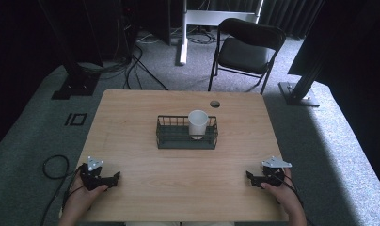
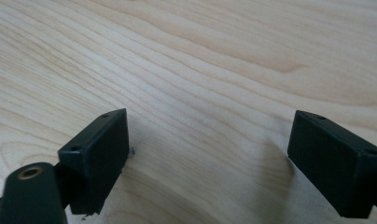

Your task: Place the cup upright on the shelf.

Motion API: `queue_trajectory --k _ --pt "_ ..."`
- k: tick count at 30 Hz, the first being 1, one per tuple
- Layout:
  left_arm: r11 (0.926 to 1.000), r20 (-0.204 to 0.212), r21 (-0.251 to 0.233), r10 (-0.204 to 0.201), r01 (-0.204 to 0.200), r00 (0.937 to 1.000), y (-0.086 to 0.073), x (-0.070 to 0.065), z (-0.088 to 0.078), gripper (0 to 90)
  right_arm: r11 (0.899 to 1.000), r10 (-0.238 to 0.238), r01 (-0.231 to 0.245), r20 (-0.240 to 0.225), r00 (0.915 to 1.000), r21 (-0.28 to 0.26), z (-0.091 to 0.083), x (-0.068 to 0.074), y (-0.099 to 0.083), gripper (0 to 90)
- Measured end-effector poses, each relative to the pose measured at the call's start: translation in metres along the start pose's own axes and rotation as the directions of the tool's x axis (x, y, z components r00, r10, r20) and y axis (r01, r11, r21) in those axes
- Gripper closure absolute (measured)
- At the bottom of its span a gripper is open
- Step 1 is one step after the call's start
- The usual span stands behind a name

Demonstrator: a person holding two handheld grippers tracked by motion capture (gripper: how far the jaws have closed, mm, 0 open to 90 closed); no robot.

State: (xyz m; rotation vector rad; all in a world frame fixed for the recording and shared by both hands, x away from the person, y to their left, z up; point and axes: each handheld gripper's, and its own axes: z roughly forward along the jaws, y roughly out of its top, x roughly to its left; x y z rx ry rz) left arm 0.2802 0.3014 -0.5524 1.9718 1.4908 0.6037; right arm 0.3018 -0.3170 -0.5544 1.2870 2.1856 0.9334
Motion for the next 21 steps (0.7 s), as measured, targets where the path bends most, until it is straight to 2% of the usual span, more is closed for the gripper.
queue_trajectory --k 5,21 --pt "1.0 0.0 0.0 0.0 0.0 1.0 0.0 0.0 0.0 2.2 1.0 0.025 -0.025 -0.024 0.9994 0.011 0.0 -0.0013 -0.0008 12.2" --pt "1.0 0.0 0.0 0.0 0.0 1.0 0.0 0.0 0.0 2.2 1.0 0.024 -0.023 -0.025 0.9994 0.013 0.0002 -0.0013 -0.0007 11.6"
